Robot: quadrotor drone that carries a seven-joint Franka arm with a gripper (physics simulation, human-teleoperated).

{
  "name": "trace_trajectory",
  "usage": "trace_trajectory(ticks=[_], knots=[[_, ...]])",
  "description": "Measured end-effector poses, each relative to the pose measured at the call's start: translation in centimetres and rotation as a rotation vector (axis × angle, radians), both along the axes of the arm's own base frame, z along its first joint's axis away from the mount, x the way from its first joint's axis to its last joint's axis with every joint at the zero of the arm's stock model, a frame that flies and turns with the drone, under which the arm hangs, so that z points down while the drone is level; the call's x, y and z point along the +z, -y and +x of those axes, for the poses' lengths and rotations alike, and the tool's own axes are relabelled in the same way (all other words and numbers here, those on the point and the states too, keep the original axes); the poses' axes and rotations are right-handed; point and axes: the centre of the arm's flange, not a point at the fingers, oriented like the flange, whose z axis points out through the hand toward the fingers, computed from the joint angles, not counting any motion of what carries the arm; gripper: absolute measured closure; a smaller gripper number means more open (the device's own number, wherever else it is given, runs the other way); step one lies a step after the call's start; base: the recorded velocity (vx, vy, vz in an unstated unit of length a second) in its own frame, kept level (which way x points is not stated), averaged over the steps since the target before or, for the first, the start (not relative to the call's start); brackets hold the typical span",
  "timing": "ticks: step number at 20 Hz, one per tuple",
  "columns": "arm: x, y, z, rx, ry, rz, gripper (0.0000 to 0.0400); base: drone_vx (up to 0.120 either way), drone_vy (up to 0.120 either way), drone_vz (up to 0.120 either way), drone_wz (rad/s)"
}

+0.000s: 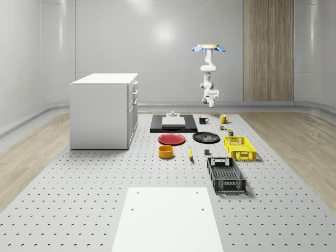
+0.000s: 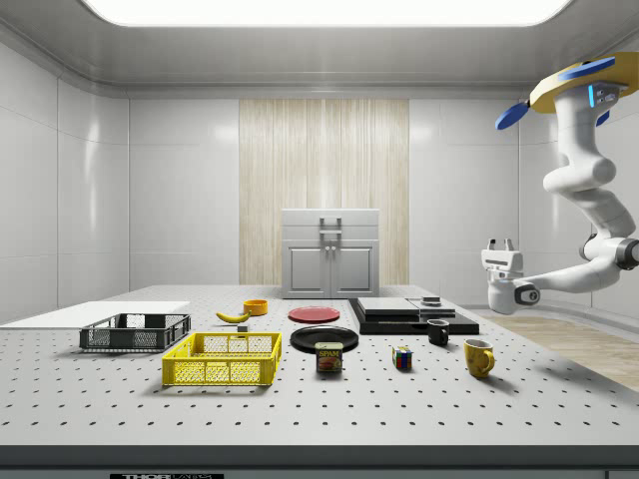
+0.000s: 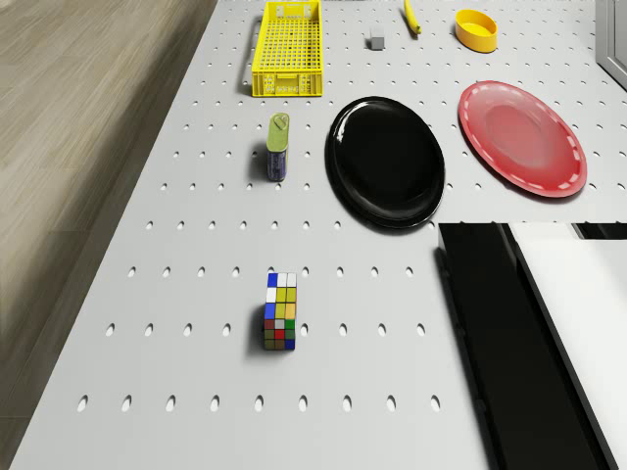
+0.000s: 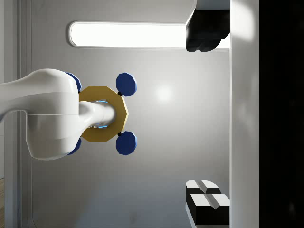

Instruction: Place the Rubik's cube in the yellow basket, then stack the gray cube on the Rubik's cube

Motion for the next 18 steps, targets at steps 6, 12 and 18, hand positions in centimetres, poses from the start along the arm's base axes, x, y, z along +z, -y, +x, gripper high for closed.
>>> trace_trajectory(ticks=[6,12,18], knots=[[0.01,-0.01,-0.04,0.000,0.005,-0.001,0.0000,0.120,0.120,0.000,0.000],[0.02,-0.05,-0.09,0.000,0.009,-0.005,0.0000,0.120,0.120,0.000,0.000],[0.01,-0.16,-0.13,0.000,0.014,-0.016,0.0000,0.120,0.080,0.000,0.000]])
